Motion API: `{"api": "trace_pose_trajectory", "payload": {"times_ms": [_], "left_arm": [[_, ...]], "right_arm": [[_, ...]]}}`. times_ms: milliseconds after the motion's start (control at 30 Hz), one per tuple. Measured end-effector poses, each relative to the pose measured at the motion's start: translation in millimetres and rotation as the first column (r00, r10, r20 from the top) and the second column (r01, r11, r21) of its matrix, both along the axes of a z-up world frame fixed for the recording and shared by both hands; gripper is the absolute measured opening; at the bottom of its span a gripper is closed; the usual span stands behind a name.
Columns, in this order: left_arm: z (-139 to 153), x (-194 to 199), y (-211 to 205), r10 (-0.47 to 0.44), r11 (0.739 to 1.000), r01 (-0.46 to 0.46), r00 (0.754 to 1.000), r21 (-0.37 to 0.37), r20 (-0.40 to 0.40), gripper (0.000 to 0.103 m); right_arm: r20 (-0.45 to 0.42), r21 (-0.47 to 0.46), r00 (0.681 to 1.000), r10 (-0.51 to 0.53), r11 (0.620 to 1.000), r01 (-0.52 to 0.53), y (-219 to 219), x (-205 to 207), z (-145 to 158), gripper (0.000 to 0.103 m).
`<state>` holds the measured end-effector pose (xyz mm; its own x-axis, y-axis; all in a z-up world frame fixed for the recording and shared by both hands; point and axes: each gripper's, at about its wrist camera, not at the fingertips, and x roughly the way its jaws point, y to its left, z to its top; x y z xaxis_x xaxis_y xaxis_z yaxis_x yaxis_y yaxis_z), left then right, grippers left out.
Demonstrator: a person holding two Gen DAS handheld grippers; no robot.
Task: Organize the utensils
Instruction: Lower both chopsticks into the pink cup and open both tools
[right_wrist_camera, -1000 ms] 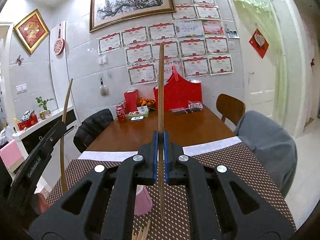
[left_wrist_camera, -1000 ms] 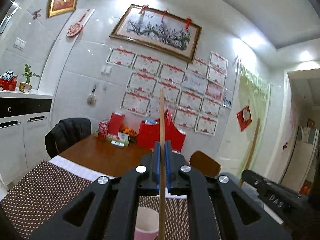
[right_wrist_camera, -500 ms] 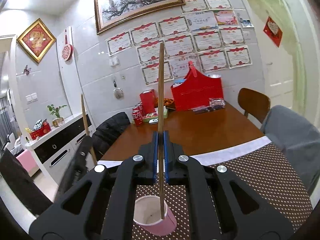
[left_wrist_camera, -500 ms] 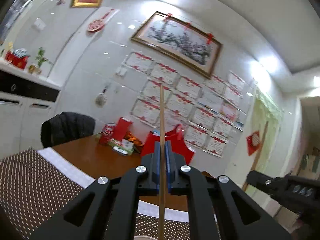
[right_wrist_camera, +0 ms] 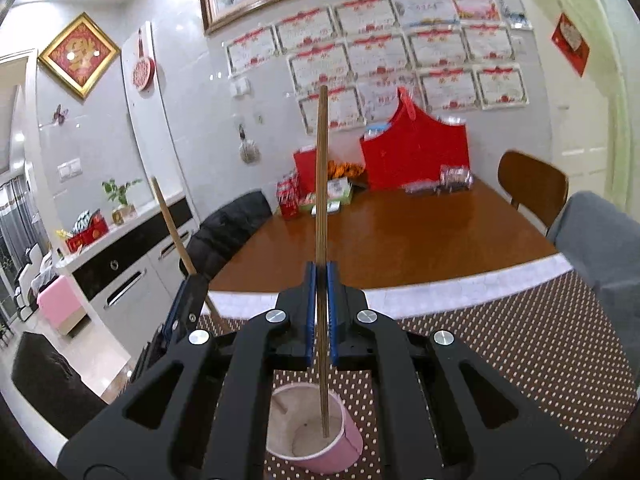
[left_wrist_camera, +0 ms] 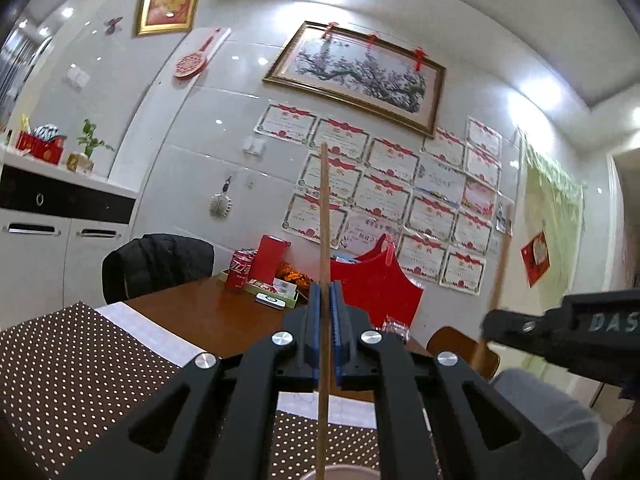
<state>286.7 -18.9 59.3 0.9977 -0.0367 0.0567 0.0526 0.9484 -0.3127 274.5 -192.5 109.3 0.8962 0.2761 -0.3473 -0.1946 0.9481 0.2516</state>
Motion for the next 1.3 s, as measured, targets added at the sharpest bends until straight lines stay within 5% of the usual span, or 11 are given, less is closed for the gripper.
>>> {"api": "trace_pose_trajectory", "payload": {"times_ms": [367,600,700,867,933,1067,1300], "left_arm": [[-22,-4,-4,-0.052,0.990,0.068,0.990,0.123,-0.131,0.006],[-34,-15,-1,-0.091,0.978,0.126,0.975,0.169,-0.202,0.007],[-39,-23,-3,-0.091,0.969,0.138,0.971,0.205,-0.222,0.030],[-38,-43,-4,-0.078,0.958,0.132,0.975,0.256,-0.208,0.032],[-36,-50,-3,-0.082,0.956,0.136,0.974,0.259,-0.209,0.032],[-28,-69,-1,-0.085,0.953,0.138,0.976,0.270,-0.199,0.041],[-14,-104,3,-0.087,0.948,0.138,0.979,0.285,-0.187,0.048]], "right_arm": [[-0.193,-0.055,0.980,0.045,0.997,-0.057,4,12,-43,0.006],[-0.209,-0.088,0.976,0.054,0.993,-0.074,4,-4,-53,0.007],[-0.201,-0.115,0.978,0.054,0.990,-0.078,4,-14,-53,0.008],[-0.213,-0.145,0.977,0.030,0.987,-0.062,2,-29,-55,0.010],[-0.215,-0.154,0.976,0.015,0.987,-0.050,0,-37,-55,0.013],[-0.182,-0.161,0.983,-0.012,0.987,-0.018,-5,-57,-52,0.054],[-0.156,-0.158,0.987,-0.029,0.987,0.004,-10,-92,-45,0.054]]}}
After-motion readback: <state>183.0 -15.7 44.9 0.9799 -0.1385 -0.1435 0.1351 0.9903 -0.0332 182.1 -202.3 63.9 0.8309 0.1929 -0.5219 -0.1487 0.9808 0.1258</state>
